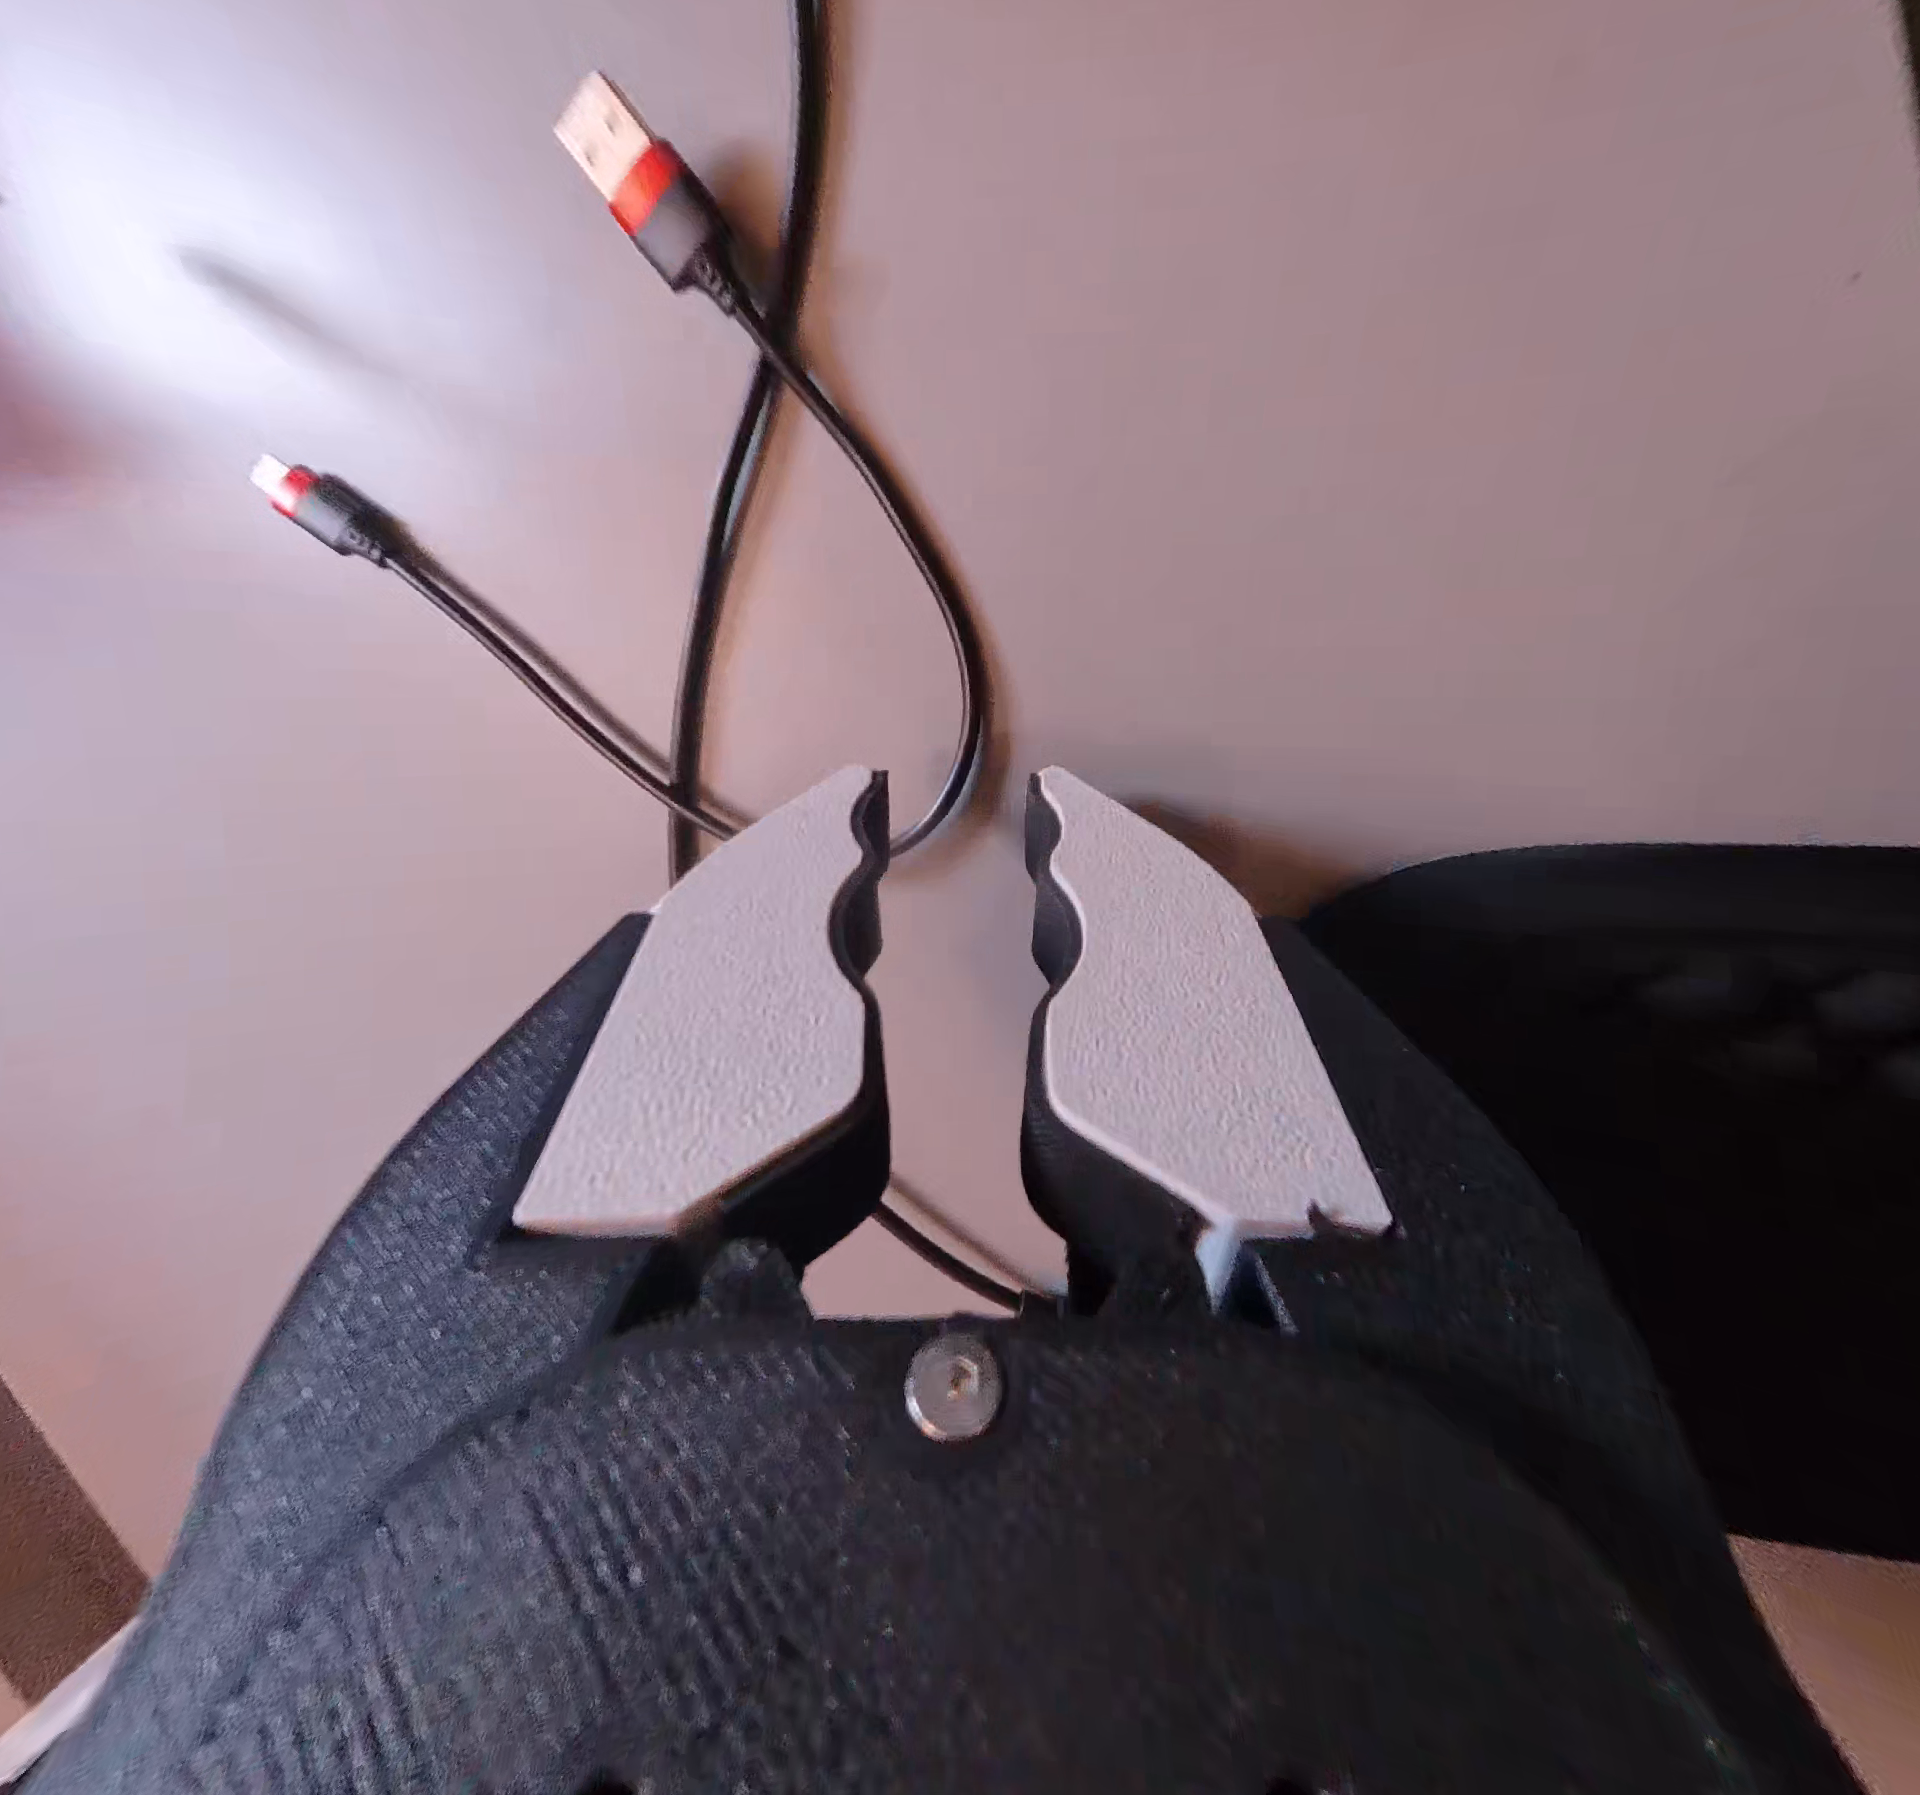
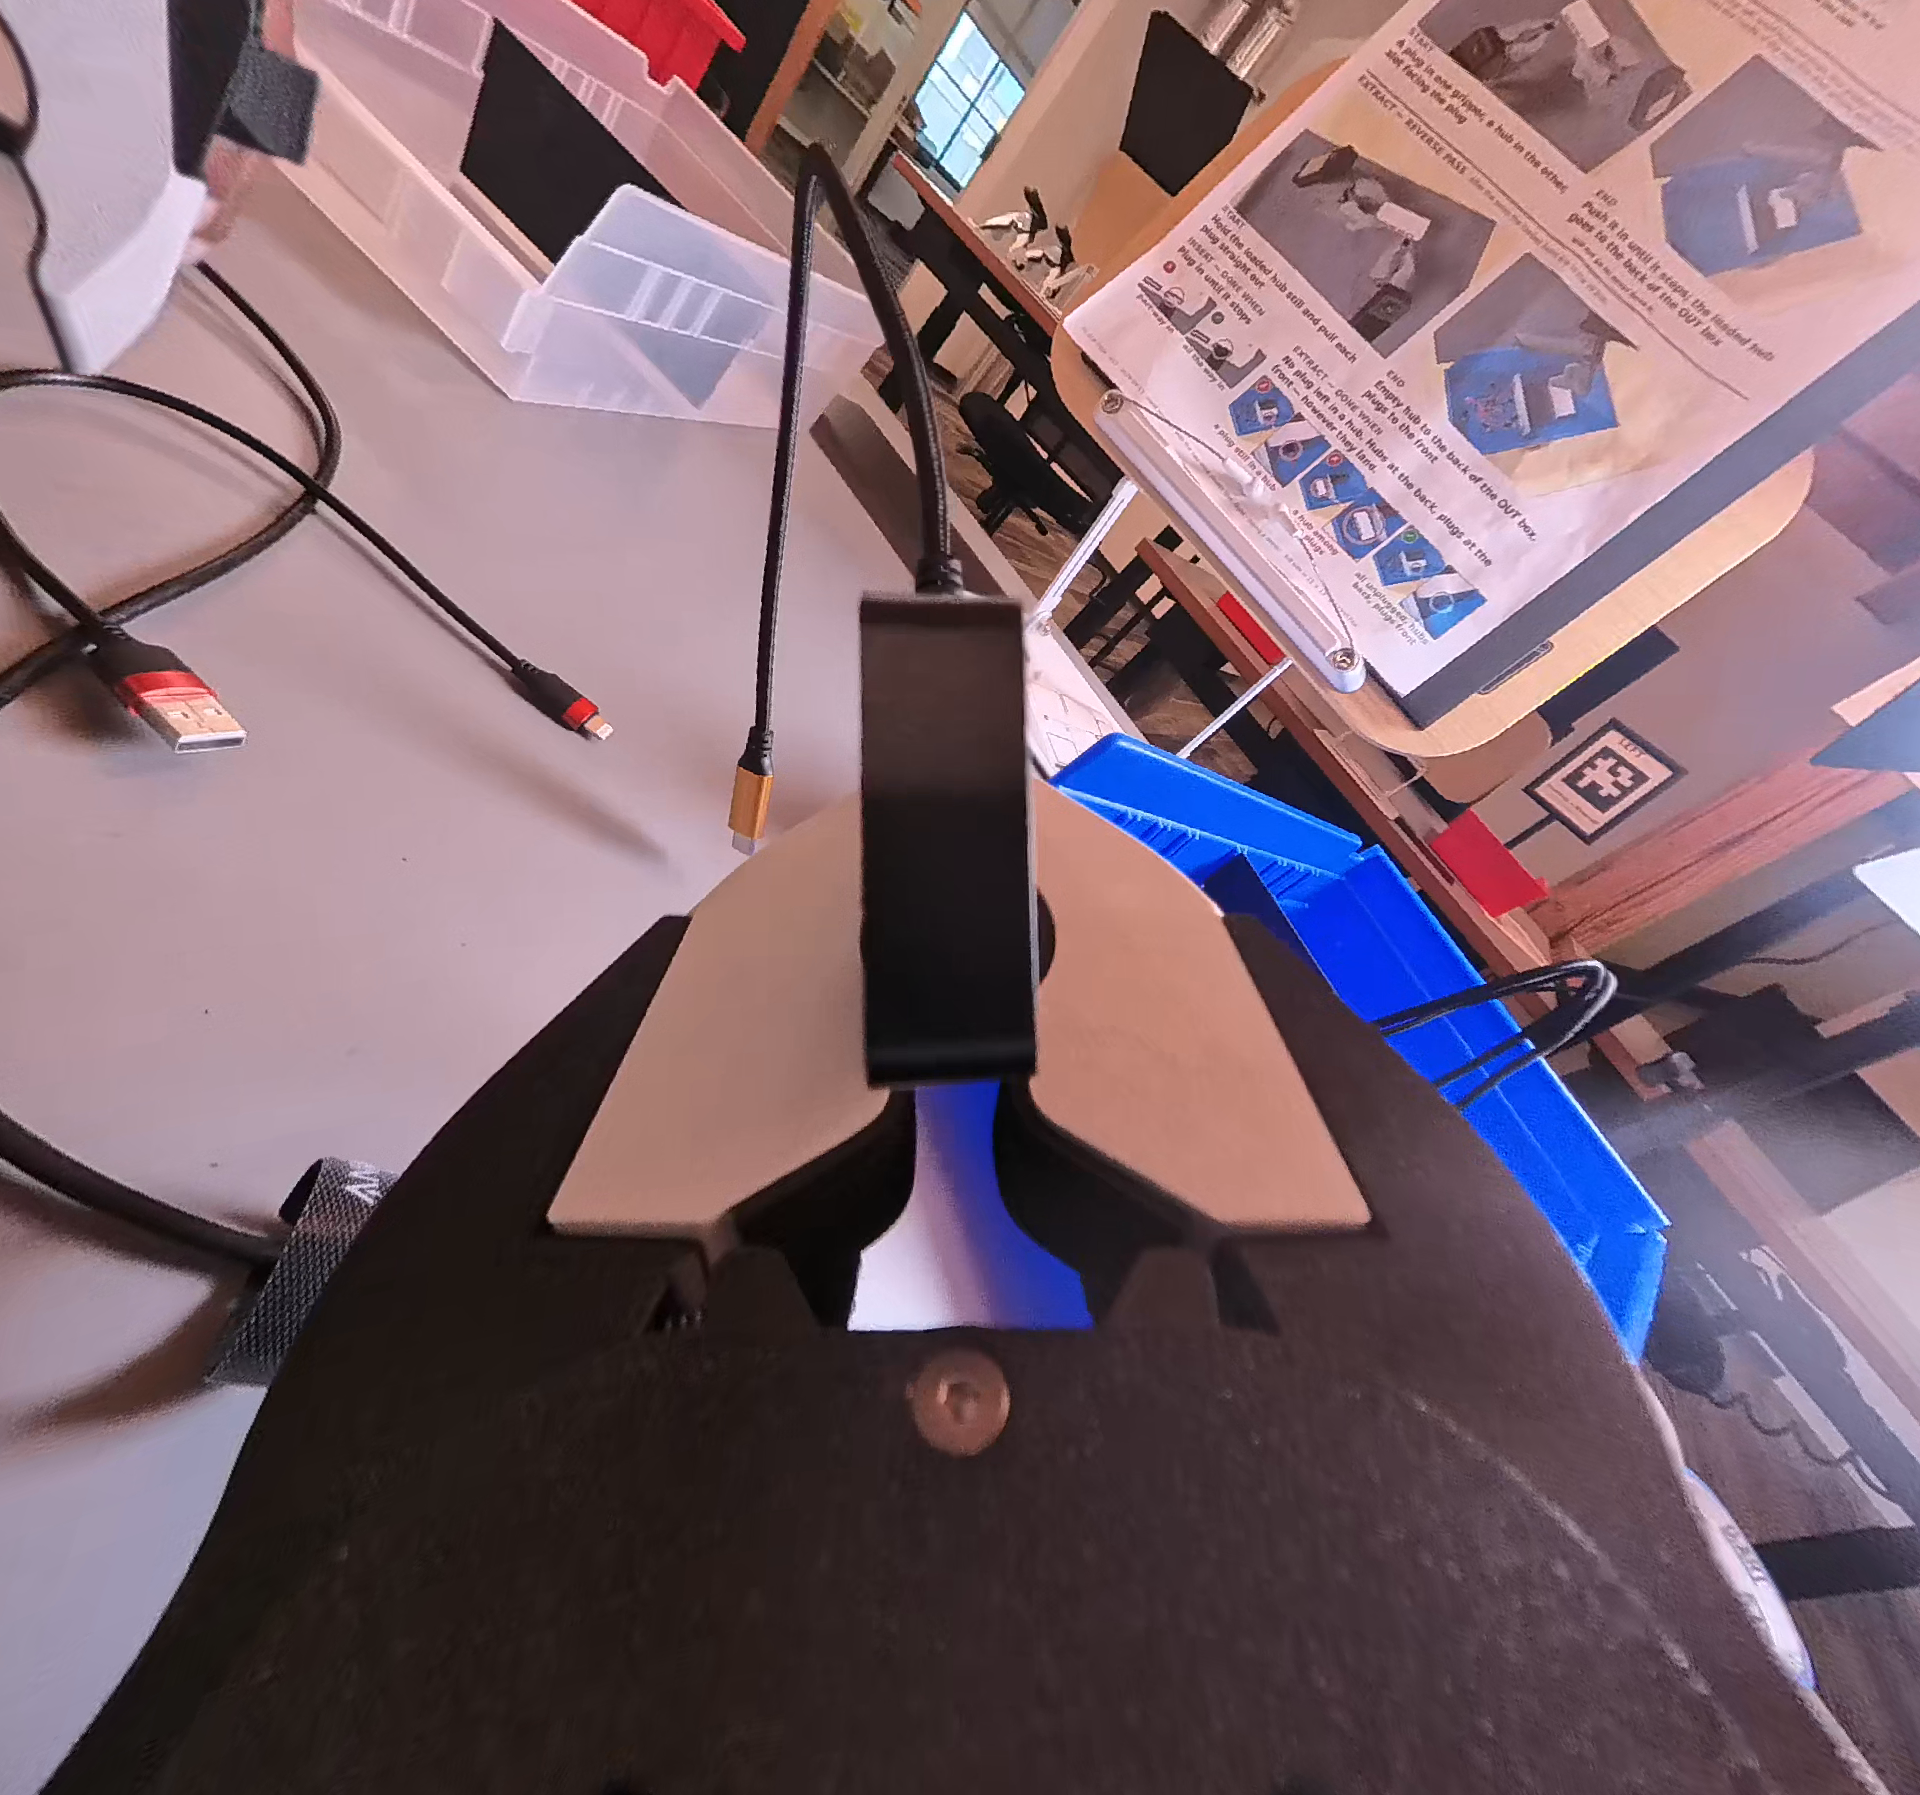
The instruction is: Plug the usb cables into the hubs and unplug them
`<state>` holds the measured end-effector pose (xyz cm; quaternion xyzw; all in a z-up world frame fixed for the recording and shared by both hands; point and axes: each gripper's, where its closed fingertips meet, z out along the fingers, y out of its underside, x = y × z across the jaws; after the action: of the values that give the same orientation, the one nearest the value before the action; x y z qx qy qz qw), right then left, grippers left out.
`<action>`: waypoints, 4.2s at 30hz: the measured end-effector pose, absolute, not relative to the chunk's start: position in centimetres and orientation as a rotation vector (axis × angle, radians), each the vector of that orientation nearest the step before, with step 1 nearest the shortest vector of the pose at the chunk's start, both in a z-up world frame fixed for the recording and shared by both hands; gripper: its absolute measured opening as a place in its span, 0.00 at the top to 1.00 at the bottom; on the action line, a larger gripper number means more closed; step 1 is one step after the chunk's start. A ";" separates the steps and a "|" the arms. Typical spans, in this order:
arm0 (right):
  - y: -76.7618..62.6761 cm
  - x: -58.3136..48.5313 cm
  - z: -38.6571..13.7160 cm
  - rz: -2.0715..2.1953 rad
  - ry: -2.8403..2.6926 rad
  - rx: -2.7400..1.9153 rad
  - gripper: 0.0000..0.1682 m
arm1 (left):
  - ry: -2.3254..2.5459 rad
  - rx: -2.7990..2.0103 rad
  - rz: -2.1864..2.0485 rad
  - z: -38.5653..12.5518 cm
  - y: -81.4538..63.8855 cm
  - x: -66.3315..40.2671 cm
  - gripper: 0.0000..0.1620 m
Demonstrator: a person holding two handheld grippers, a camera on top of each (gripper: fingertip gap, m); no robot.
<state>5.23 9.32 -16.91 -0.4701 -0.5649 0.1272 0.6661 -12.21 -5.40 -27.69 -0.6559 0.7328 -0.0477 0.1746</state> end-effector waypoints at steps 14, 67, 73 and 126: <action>9.4 5.5 -16.5 0.304 -1.257 -1.063 0.93 | 2.125 -1.773 -0.346 -26.4 -6.6 -10.0 0.98; 11.1 7.3 -15.0 0.360 -1.112 -1.137 0.93 | 1.433 -2.062 -0.630 -21.2 -0.1 -7.1 0.98; 10.9 7.2 -14.8 0.369 -1.108 -1.134 0.93 | 1.072 -1.769 -1.215 -13.1 -1.7 -6.1 0.98; 10.0 6.1 -16.9 0.358 -1.230 -1.118 0.93 | 1.551 -1.906 -0.777 -23.2 0.8 -5.4 0.97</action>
<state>6.08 10.02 -16.90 -0.4939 -0.5434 0.1582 0.6601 -5.41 0.76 -23.24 -0.7104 0.5780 -0.2895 0.2784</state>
